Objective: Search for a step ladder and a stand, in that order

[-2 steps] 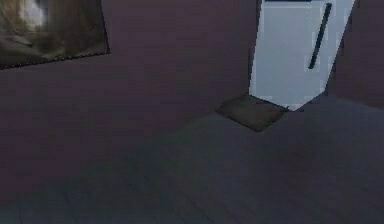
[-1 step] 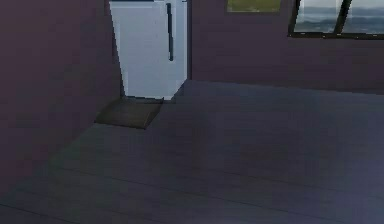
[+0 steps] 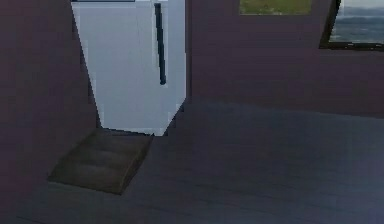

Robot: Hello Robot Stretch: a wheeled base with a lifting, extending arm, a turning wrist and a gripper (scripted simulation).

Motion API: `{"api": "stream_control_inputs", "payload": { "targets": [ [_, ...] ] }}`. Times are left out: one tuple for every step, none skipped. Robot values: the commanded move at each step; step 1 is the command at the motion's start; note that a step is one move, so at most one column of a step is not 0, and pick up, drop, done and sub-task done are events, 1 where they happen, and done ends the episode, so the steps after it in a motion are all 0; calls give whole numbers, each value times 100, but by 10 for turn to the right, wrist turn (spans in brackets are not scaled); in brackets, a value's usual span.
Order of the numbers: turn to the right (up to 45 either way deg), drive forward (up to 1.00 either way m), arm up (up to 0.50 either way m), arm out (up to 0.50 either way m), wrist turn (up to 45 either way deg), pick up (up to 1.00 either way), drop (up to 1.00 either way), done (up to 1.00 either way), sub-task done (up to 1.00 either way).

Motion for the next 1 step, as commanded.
{"api": "stream_control_inputs", "payload": {
  "targets": [
    [30,0,0,0,0,0,0,0,0]
  ]
}}
